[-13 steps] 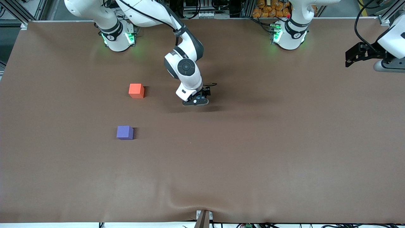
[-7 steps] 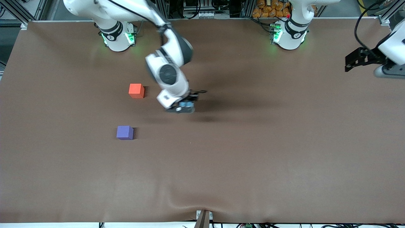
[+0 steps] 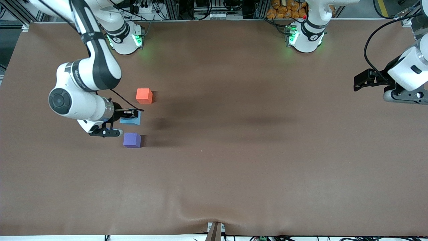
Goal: Place blue block between orange and purple blocks
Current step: 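Carry the blue cube with the right gripper toward the orange cube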
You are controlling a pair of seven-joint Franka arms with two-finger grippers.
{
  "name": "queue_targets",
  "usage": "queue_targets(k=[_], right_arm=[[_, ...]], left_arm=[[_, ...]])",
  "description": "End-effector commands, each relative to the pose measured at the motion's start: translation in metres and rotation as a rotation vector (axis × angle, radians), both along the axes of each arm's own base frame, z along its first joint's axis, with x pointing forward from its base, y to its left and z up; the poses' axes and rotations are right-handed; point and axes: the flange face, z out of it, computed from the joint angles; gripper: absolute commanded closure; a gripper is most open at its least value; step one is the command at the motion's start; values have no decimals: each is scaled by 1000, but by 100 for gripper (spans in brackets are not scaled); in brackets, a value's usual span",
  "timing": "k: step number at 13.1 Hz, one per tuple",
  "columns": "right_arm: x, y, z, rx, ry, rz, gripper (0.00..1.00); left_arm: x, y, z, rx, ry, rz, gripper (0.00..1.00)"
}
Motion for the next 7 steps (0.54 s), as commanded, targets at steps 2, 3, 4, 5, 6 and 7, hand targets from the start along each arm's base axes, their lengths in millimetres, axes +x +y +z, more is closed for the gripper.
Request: queue_targets(k=[2,3,4,5,6,7], right_arm=[[-28,4,-42,-17,-11,2,100],[-32,1,-53,-22,-26,-4,100],[-36,-2,-60,-25,-31,-10,100],[-38,-2,-63,-27,-29,-11,100],[-40,-5,-68,-31,-21,-12,100],[-40,-6,-75,-35,-25,-13,100]], left_arm=[[12,-1,-5,9,-16,10,0],[9,-5,-1,11,-21,2,0],[3,-14,9,10,-37,-14,0],[-1,-22,12,11,-42,-30,0],[-2,-23,11,31,-41,-36,0],[-8,-23,12,33,-41,-38,0]])
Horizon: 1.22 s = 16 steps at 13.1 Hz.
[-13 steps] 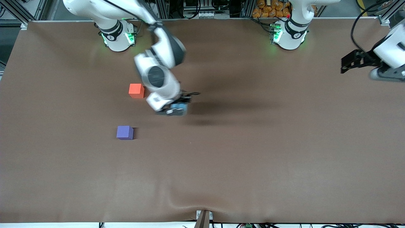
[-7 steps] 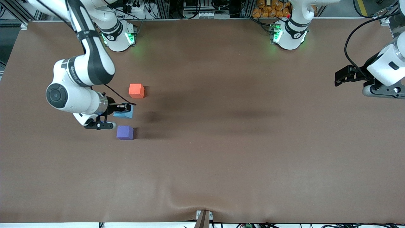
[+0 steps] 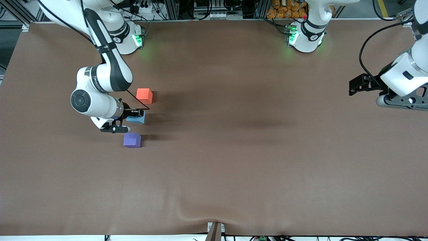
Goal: Place blue block between orange and purple blocks
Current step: 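Carry the blue cube with the right gripper toward the orange cube, then lower the cube between the orange and purple cubes, open the right gripper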
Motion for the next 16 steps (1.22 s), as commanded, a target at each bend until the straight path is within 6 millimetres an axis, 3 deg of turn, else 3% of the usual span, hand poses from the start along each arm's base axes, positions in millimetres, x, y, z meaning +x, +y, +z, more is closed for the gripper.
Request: queue_targets(k=[1,3,5,7,8,13,14,15,16], right_arm=[[-7,-7,-18,-15,-28,-8,100],[-11,-2,-40,-33,-42,11,100],[-14,-5,-44,-50,-40,30,100],[-15,-6,-49,-53,-47,26,100],[-15,-6,-55,-55,-51,27,100],[-23,-8,-74,-66,-65,24,100],[-23,-8,-75,-65,-63,20,90],[-22,-8,-74,-65,-65,14,7],[-20,-6,-71,-64,-61,6,0]], left_arm=[[-18,-1,13,24,-24,0,0],[-27,-3,20,22,-38,-5,0],[-26,0,22,18,-47,1,0],[-22,43,19,-4,-37,90,0],[-20,51,16,-19,-33,104,0],[-20,46,19,-9,-41,90,0],[-19,46,20,-7,-43,89,0],[-20,42,20,-7,-43,81,0],[-20,36,21,-6,-46,67,0]])
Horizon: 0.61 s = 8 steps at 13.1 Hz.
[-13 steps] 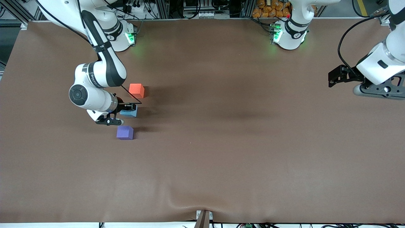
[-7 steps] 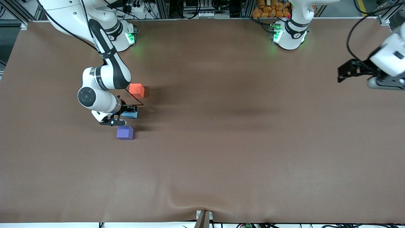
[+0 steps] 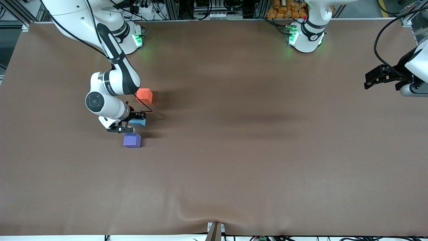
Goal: Place blue block between orange and purple blocks
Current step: 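Lower the cube between the orange and purple cubes, open the right gripper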
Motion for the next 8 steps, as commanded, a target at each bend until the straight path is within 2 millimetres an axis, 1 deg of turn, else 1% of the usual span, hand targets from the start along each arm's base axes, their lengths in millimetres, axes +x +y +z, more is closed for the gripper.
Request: queue_targets(k=[1,2,4,5,6,7,8], right_arm=[[-2,4,2,-3,-9,0,0],[6,5,18,7,2,1,0],[33,15,77,34,64,17,0],[49,18,111,46,84,27,0],[68,20,155,59,90,37,0],[82,22,195,69,92,50,0],[95,17,235,77,75,55,0]], left_arm=[[-4,-12,7,5,-20,-23,0],[-5,-16,8,5,-21,-29,0],[-6,-18,9,4,-24,-40,0],[-6,-18,12,5,-30,-42,0],[-5,-16,15,15,-43,-42,0],[-5,-17,18,27,-49,-46,0],[-5,-20,18,27,-49,-52,0]])
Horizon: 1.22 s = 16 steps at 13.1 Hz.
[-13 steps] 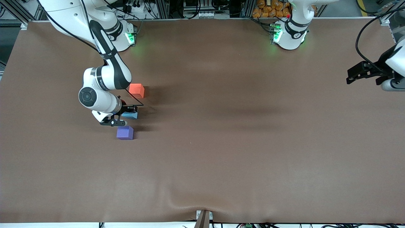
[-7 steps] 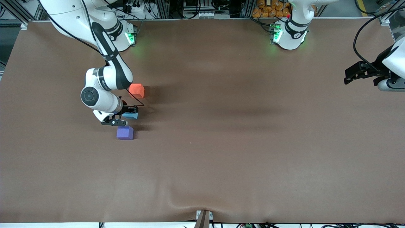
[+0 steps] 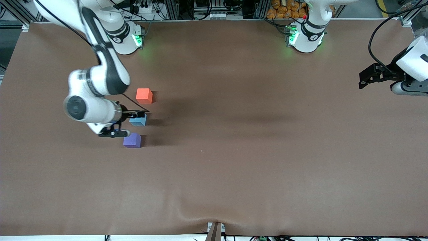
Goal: Place blue block between orange and purple blocks
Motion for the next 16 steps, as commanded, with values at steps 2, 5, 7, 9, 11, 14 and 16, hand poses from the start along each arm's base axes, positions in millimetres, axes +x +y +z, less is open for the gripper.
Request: queue_targets(k=[2,5,7,9,11,14,16], right_arm=[[46,-26,123,35,-110,-26,0],[59,-60,189,38,-216,-49,0],[54,-81,221,64,-223,-74,0],[41,-83,255,82,-233,-61,0],[23,-92,280,72,-231,-67,0],[-17,-103,302,-68,-232,-21,0],[-40,-115,307,-107,-236,18,0]], left_arm=[[-5,-2,9,17,-23,-15,0],[-4,2,9,6,-20,-6,0],[-4,0,9,6,-20,-8,0],[-4,2,9,4,-20,-2,0],[-3,3,8,3,-19,1,0],[-4,3,8,3,-19,1,0],[-3,3,8,3,-19,1,0]])
